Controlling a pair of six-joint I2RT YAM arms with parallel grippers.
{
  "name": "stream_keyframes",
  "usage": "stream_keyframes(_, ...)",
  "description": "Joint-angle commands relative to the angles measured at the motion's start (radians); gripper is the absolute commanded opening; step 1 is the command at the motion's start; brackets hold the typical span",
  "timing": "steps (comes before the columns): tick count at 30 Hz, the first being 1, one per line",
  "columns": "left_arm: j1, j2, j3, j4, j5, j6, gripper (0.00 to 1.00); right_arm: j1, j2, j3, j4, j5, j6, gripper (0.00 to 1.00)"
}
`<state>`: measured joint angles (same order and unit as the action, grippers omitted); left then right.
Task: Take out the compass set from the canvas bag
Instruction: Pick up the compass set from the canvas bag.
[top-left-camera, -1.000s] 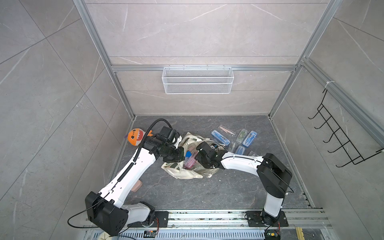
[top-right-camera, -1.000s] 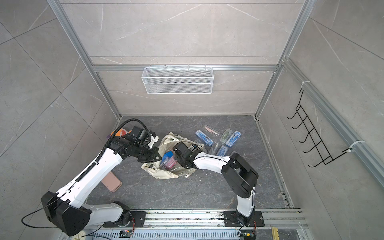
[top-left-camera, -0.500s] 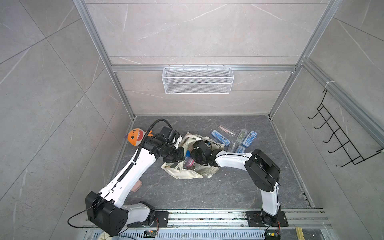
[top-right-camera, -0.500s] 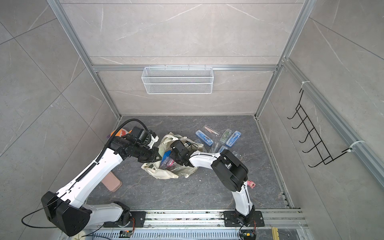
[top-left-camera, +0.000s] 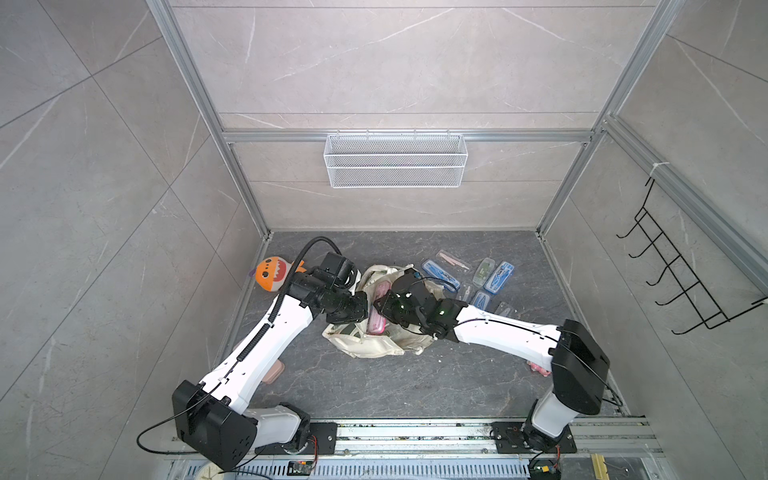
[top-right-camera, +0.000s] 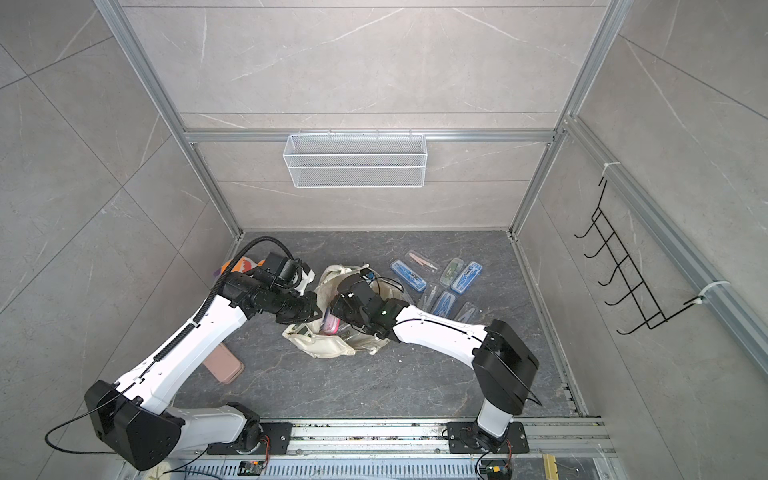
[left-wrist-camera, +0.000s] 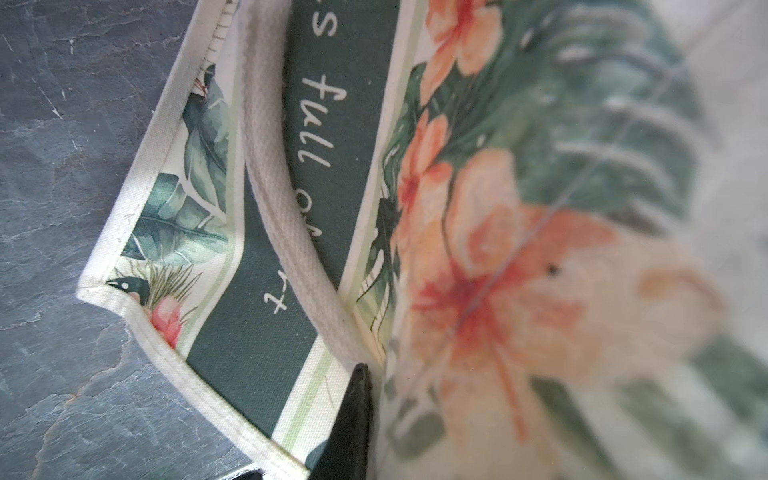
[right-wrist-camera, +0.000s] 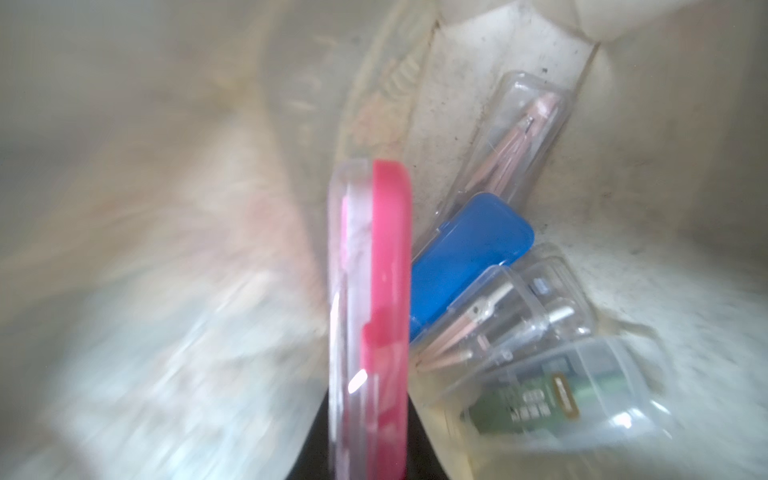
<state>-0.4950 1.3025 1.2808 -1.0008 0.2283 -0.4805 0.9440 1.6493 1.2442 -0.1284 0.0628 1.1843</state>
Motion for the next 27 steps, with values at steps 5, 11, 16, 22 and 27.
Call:
stream_keyframes(5,0.004,0.009,0.030,-0.008,-0.040,-0.025,0.00,-0.008,-0.143,-0.022,-0.199,0.099,-0.109,0.15)
stream_keyframes(11,0.006,0.011,0.028,-0.007,-0.044,-0.022,0.00,-0.061,-0.215,-0.027,-0.220,0.056,-0.189,0.15)
stream_keyframes(16,0.016,0.013,0.032,-0.011,-0.052,-0.016,0.00,-0.120,-0.307,-0.029,-0.265,-0.004,-0.260,0.14)
stream_keyframes(22,0.055,0.011,0.032,-0.016,-0.052,0.002,0.00,-0.175,-0.447,-0.092,-0.384,-0.025,-0.300,0.14)
stream_keyframes(27,0.113,0.017,0.032,-0.017,-0.029,0.028,0.00,-0.189,-0.554,-0.227,-0.435,-0.035,-0.279,0.14)
